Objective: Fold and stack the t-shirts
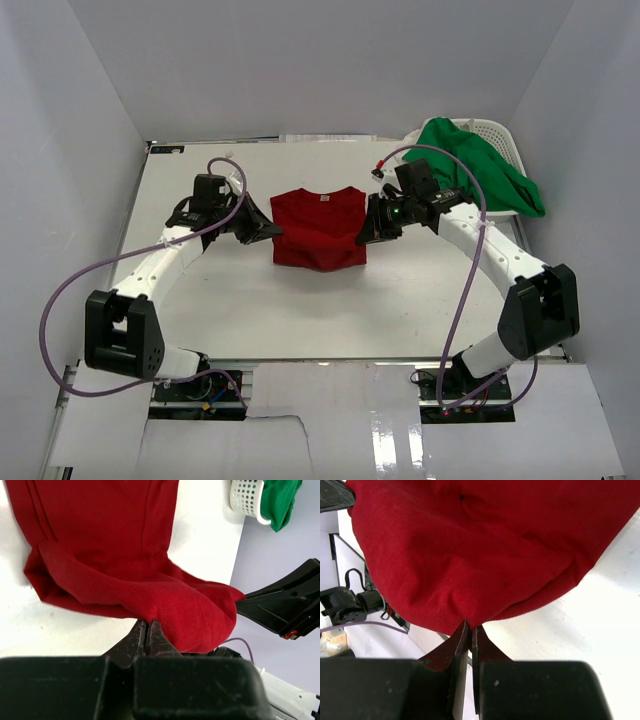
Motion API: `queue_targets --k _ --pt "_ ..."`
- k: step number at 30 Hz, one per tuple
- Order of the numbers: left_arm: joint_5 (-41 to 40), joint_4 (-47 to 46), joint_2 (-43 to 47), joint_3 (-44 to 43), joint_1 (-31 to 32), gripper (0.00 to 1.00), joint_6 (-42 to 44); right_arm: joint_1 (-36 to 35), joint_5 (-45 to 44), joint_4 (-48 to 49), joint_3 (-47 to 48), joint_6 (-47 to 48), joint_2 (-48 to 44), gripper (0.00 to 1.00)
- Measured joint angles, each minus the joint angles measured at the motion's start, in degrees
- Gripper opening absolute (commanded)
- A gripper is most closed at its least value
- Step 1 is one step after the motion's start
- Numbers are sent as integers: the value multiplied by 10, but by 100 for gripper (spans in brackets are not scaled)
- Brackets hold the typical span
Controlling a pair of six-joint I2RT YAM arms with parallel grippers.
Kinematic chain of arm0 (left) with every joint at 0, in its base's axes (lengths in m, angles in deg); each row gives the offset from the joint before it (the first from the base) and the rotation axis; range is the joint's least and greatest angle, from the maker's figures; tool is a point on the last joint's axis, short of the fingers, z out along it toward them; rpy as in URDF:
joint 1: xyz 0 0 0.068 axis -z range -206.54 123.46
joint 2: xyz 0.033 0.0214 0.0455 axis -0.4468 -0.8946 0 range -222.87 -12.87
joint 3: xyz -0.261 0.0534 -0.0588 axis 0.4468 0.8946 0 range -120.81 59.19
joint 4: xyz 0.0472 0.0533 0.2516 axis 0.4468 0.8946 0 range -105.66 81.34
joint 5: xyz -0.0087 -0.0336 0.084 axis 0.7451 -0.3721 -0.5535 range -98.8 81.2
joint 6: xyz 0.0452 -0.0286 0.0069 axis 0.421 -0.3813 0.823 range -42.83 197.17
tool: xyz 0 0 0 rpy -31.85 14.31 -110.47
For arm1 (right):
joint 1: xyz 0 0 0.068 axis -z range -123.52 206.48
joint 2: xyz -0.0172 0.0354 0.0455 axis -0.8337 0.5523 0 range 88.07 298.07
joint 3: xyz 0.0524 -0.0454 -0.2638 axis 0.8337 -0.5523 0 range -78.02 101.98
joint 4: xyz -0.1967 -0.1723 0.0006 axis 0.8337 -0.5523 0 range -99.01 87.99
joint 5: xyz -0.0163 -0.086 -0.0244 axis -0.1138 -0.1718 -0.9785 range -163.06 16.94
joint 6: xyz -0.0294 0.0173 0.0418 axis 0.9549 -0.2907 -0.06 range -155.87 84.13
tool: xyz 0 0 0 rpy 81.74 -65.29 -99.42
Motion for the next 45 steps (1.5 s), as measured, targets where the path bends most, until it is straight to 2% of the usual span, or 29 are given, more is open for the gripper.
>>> queue_targets --k 24,45 --pt "12 -71 -175 -81 -36 0 7 50 17 0 152 44 202 8" --pt "27 -90 -314 -211 -38 0 9 72 17 2 282 44 304 8"
